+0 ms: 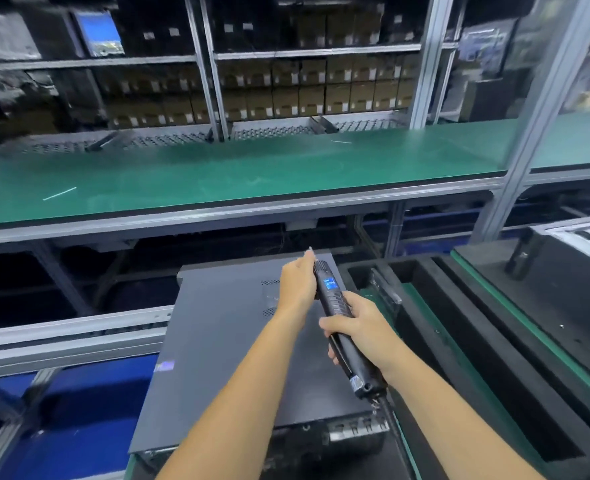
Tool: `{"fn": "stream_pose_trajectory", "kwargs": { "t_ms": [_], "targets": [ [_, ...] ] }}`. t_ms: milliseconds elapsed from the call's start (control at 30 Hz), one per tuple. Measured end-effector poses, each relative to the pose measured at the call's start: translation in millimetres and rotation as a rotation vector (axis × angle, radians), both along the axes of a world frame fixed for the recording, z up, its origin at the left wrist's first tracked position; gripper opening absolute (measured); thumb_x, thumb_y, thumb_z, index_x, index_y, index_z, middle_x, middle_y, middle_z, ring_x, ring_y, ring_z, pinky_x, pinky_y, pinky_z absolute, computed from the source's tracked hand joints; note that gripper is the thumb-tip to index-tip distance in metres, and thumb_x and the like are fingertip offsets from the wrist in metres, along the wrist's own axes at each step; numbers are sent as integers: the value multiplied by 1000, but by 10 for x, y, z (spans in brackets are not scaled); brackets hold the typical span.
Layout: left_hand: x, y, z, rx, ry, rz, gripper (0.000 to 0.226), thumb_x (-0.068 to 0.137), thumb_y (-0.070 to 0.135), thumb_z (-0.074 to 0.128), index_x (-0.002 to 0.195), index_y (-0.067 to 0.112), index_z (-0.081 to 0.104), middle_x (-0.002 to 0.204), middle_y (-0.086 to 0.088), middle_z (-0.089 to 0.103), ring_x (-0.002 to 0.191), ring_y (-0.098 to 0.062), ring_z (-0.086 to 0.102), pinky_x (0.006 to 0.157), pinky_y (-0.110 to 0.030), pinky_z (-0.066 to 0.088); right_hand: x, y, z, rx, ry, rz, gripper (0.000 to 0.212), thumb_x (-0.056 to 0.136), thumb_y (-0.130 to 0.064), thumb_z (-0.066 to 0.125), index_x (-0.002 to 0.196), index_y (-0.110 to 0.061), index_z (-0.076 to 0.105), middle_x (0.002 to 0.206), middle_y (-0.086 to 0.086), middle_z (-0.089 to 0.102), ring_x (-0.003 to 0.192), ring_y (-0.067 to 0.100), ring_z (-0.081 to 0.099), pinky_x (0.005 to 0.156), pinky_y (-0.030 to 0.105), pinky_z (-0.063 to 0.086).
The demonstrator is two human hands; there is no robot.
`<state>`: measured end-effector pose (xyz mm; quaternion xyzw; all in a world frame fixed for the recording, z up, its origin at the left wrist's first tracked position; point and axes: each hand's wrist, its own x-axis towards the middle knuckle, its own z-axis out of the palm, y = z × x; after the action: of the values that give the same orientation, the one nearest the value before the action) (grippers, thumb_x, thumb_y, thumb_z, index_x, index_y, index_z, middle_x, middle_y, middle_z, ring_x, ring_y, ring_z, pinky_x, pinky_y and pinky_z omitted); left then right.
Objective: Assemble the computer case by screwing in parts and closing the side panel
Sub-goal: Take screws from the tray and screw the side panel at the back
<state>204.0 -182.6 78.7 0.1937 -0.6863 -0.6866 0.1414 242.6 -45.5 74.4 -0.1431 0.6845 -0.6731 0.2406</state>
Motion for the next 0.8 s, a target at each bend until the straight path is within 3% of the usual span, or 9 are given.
{"fn": "stream_pose_trajectory", "kwargs": {
  "t_ms": [233,433,567,667,733,800],
  "targets": [
    [-509,-130,-92,-59,-13,-83,40,98,41,38,75,10,50,70,-8,57,62,-20,52,58,-30,45,-493,-103,-113,16,-3,-25,34,72,-13,68,105,-15,59,65,5,60,53,31,61,52,36,52],
    [-867,-15,-120,-174,-60,-98,44,97,38,36,64,14,51,59,2,57,52,-12,51,48,-23,43,-890,19,-228,66,17,-42,39,67,-16,68,106,-18,61,68,4,58,57,26,61,57,36,52],
    [-1022,141,-246,-388,-36,-138,40,97,37,37,64,17,43,61,4,48,59,-14,44,59,-29,39,-1096,176,-359,89,18,-125,37,62,-19,67,96,-9,59,74,5,56,66,21,53,68,37,45],
    [-1073,245,-339,-534,-53,-174,13,94,23,45,92,19,57,75,7,57,66,-9,52,62,-25,45,-1201,315,-538,51,-27,-168,31,69,-14,67,95,0,58,77,9,62,70,18,58,73,33,47],
    [-1099,298,-392,-715,-79,-210,16,92,17,44,100,15,58,87,2,60,76,-15,55,71,-31,48,-1227,374,-724,42,-81,-187,22,77,-9,66,97,-3,58,83,11,66,78,17,61,80,32,47],
    [-1110,367,-451,-937,-85,-278,20,92,16,42,96,14,61,96,-2,62,88,-20,55,79,-35,47,-1243,398,-962,74,-112,-233,19,80,-7,65,97,-10,57,88,8,61,87,18,57,83,34,44]
  ]
}}
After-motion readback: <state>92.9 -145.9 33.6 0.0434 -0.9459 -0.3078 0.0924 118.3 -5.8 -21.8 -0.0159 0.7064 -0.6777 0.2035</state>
